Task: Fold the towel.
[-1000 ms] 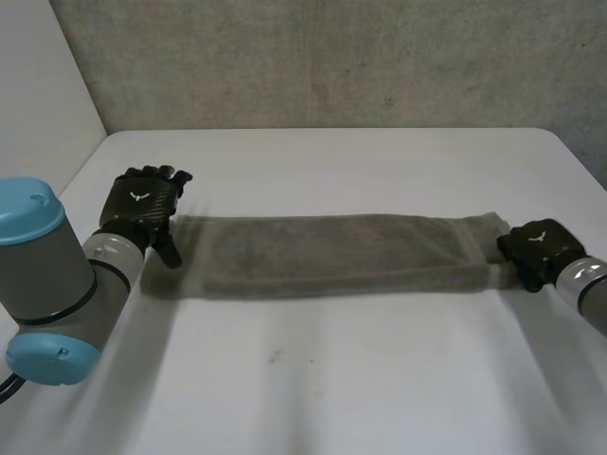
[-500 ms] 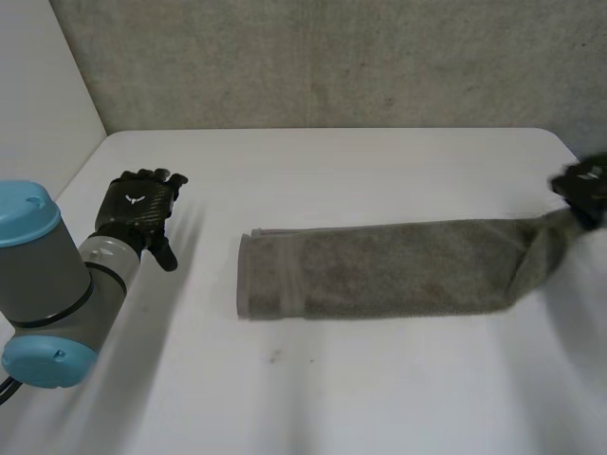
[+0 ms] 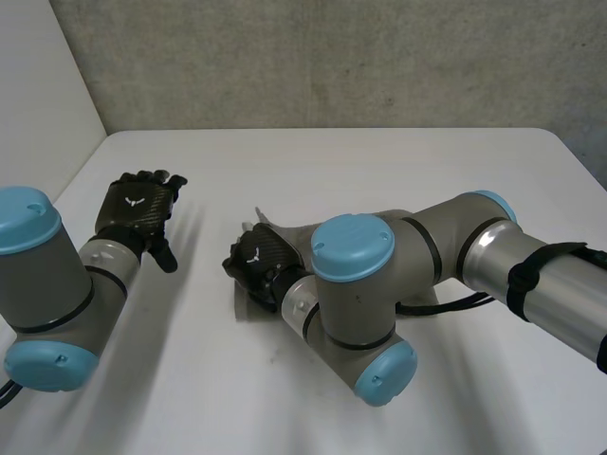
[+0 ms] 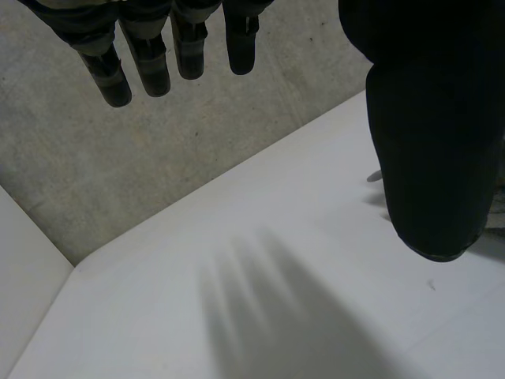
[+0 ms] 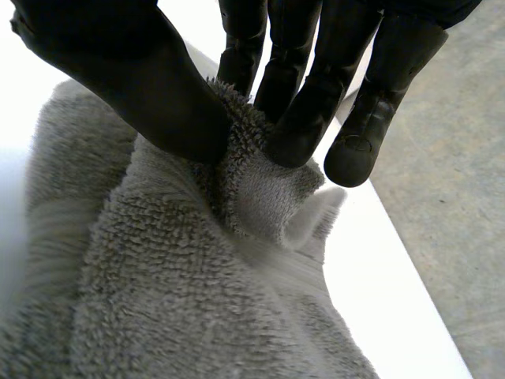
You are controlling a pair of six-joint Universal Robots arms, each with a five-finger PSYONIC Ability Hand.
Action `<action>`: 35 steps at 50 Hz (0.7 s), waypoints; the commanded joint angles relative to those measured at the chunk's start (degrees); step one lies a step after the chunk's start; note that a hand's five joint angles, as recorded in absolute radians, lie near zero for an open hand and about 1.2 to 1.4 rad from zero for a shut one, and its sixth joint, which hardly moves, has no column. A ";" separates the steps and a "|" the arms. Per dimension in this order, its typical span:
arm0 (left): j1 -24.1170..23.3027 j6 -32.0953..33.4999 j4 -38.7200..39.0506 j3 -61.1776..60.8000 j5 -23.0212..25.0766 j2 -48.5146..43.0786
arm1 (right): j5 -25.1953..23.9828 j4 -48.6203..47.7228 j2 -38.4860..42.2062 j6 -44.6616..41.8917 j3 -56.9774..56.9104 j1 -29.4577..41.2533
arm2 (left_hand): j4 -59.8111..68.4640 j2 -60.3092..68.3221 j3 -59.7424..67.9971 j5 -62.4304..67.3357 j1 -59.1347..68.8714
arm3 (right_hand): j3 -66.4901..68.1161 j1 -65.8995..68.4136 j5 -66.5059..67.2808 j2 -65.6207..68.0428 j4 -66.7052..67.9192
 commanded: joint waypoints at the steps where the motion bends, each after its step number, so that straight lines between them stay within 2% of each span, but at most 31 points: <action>1: -0.09 0.09 0.33 -0.23 0.01 0.00 | -0.76 0.00 -5.15 2.46 2.93 -1.37 | 0.42 0.54 0.43 -1.53 -0.03 | -41.72 -41.28 -42.33 -41.25 -42.31; 2: -0.09 0.09 0.33 -0.14 0.01 0.00 | -1.02 0.00 -7.35 4.13 4.51 -2.15 | 0.42 0.54 0.43 -1.53 -0.03 | -66.27 -65.83 -66.88 -65.80 -66.86; 7: -0.18 0.09 0.33 -0.23 0.01 0.00 | -1.29 0.00 -13.78 8.98 10.24 -7.88 | 0.42 0.54 0.43 -1.53 -0.03 | -66.27 -65.83 -66.88 -65.80 -66.86; 9: -0.18 0.09 0.33 -0.40 0.01 0.00 | -1.46 -0.70 -19.48 12.39 17.67 -13.30 | 0.42 0.54 0.43 -1.53 -0.03 | -66.27 -65.83 -66.88 -65.80 -66.86; 10: -0.18 0.09 0.33 -0.40 0.01 0.00 | -1.47 -0.71 -19.50 12.40 17.71 -13.32 | 0.42 0.54 0.43 -1.53 -0.03 | -66.27 -65.83 -66.88 -65.80 -66.86; 12: -0.35 0.09 0.33 -0.40 0.01 0.00 | -3.30 -0.79 -22.56 14.77 24.09 -18.57 | 0.42 0.54 0.43 -1.53 -0.03 | -66.27 -65.83 -66.88 -65.80 -66.86; 20: -0.79 0.17 0.94 -0.40 0.01 -0.35 | -10.07 -1.23 -23.89 14.69 35.71 -27.90 | 0.42 0.54 0.43 -1.53 -0.03 | -66.27 -65.83 -66.88 -65.80 -66.86; 24: -0.97 0.35 1.38 -0.49 -0.08 -0.53 | -10.78 -3.52 -23.54 14.51 38.36 -30.46 | 0.42 0.54 0.43 -1.53 -0.03 | -66.27 -65.83 -66.88 -65.80 -66.86; 26: -1.05 0.44 1.47 -0.49 -0.08 -0.62 | -11.04 -6.23 -23.45 14.34 40.46 -32.21 | 0.42 0.54 0.43 -1.53 -0.03 | -52.97 -52.53 -53.58 -52.51 -53.56; 27: -1.05 0.44 1.47 -0.49 -0.08 -0.62 | -11.05 -6.24 -23.45 14.34 40.47 -32.22 | 0.42 0.54 0.43 -1.53 -0.03 | -52.89 -52.45 -53.51 -52.43 -53.48; 29: -1.05 0.35 1.56 -0.58 -0.16 -0.62 | -11.13 -7.82 -23.10 14.08 41.26 -33.62 | 0.42 0.54 0.43 -1.53 -0.03 | -34.82 -34.38 -35.43 -34.36 -35.41; 30: -1.05 0.35 1.56 -0.58 -0.17 -0.62 | -11.13 -7.83 -23.10 14.07 41.26 -33.63 | 0.42 0.54 0.43 -1.53 -0.03 | -34.73 -34.29 -35.34 -34.27 -35.32; 32: -1.14 0.18 1.65 -0.58 -0.25 -0.53 | -11.13 -8.44 -22.84 14.07 41.44 -33.98 | 0.42 0.54 0.43 -1.53 -0.03 | -11.80 -11.36 -12.41 -11.33 -12.39; 33: -1.14 0.17 1.65 -0.58 -0.25 -0.53 | -11.13 -8.44 -22.84 14.07 41.44 -33.98 | 0.42 0.54 0.43 -1.53 -0.03 | -11.68 -11.24 -12.29 -11.22 -12.27; 35: -1.14 0.09 1.91 -0.66 -0.25 -0.35 | -10.78 -8.88 -22.75 13.64 41.35 -34.07 | 0.42 0.54 0.43 -1.53 -0.03 | 3.68 4.11 3.06 4.14 3.08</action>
